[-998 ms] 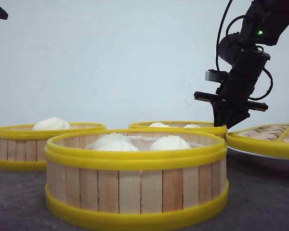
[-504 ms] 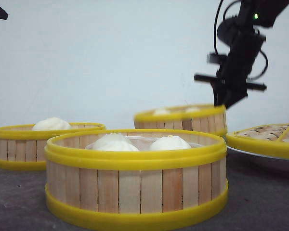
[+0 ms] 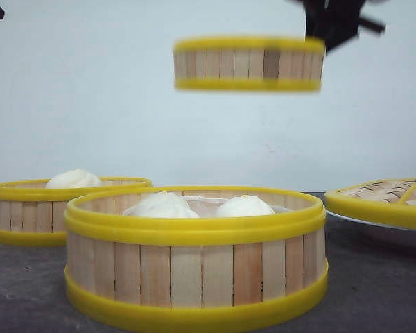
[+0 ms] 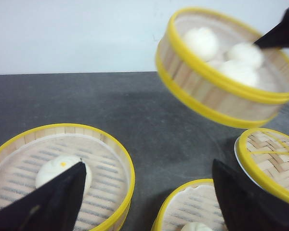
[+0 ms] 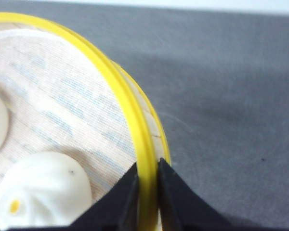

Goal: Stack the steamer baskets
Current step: 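Lift the held steamer basket up and over the front basket, then lower the basket onto the front steamer basket with the right gripper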

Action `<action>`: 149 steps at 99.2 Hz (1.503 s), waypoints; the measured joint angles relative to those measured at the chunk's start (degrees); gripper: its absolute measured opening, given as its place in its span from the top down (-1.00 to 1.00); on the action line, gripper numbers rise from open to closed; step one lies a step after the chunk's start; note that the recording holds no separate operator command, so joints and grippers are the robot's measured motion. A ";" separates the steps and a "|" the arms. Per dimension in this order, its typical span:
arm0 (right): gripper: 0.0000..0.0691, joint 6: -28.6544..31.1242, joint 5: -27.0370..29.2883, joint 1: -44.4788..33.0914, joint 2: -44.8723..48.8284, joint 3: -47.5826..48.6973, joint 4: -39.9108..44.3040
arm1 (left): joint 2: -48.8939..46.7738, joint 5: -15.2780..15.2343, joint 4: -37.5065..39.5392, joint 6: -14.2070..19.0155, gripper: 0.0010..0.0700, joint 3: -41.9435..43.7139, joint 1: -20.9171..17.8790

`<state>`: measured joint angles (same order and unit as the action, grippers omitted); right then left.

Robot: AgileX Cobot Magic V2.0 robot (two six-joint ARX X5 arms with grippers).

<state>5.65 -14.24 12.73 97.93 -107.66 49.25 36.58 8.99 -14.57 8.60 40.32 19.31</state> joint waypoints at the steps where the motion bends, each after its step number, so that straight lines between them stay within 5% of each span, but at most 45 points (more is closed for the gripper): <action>1: 0.89 -0.20 -0.07 0.15 -0.44 0.00 0.39 | -0.09 0.00 -0.02 0.00 -0.45 0.00 0.00; 34: 0.89 -6.71 -0.35 6.10 -10.05 0.00 13.14 | -3.04 0.00 -2.64 0.00 -0.45 0.00 0.00; 67: 0.89 -8.28 -0.55 11.69 -10.78 2.78 17.29 | -4.48 0.00 -4.57 0.00 -0.45 0.00 0.00; 149: 0.89 -3.19 0.33 16.70 -10.69 35.78 -10.82 | -5.14 1.51 -4.90 0.66 -0.45 0.00 0.00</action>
<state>2.46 -13.91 29.43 87.24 -71.88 38.44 31.44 10.50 -19.46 9.26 40.32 19.31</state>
